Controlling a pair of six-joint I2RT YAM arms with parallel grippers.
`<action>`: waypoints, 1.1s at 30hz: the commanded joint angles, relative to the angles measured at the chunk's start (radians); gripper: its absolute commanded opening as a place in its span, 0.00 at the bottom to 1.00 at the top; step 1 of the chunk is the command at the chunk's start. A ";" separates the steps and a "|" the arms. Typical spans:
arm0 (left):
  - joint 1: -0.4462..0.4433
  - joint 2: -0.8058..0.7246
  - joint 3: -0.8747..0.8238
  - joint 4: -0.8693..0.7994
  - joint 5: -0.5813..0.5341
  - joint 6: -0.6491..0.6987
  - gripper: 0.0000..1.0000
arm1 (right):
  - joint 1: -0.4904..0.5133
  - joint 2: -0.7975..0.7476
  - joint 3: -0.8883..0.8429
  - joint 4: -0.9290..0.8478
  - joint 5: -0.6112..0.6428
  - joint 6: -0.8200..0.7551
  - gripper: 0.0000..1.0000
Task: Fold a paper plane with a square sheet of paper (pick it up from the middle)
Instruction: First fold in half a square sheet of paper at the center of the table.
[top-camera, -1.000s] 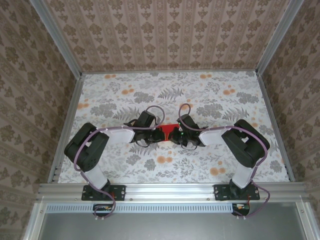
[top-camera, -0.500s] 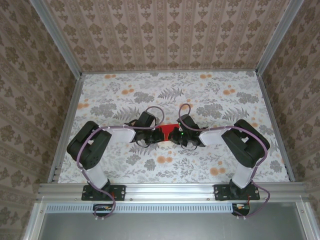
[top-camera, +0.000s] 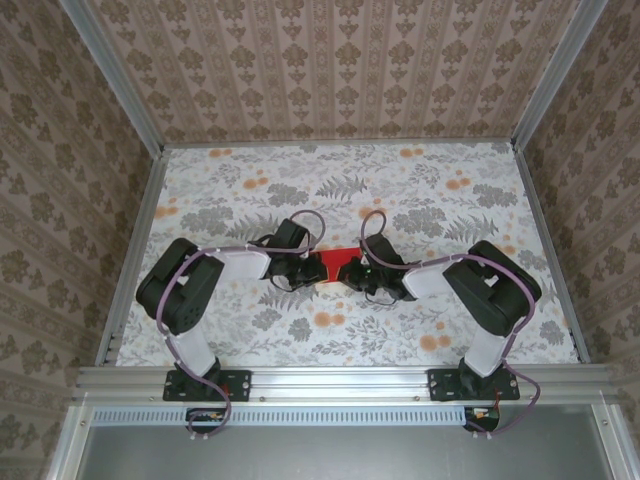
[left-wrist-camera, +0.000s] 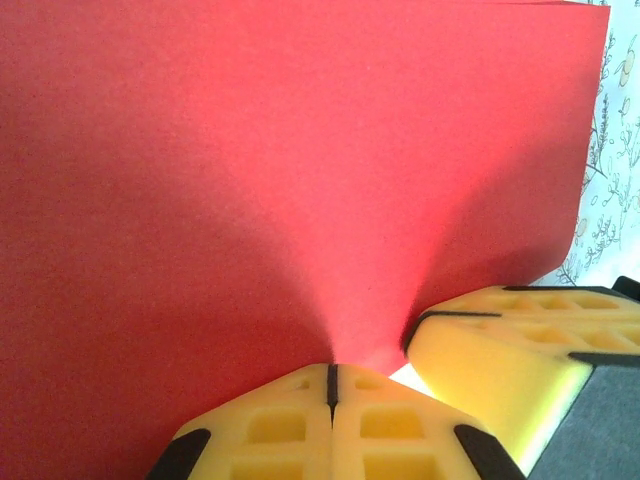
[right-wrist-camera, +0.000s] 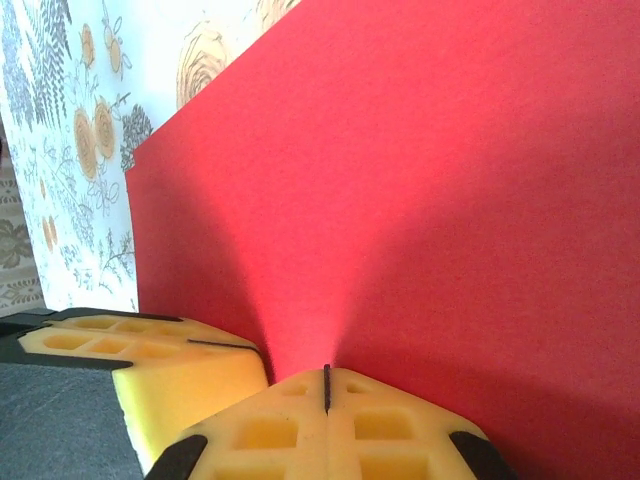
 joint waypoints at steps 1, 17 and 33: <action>0.024 0.065 -0.029 -0.175 -0.087 -0.010 0.00 | -0.066 -0.024 -0.054 -0.132 0.091 -0.040 0.02; 0.024 0.081 -0.017 -0.162 -0.077 -0.007 0.00 | -0.138 -0.300 -0.071 -0.214 0.105 -0.149 0.03; 0.021 0.093 -0.003 -0.173 -0.078 -0.004 0.00 | 0.036 0.012 0.046 0.038 0.037 -0.010 0.00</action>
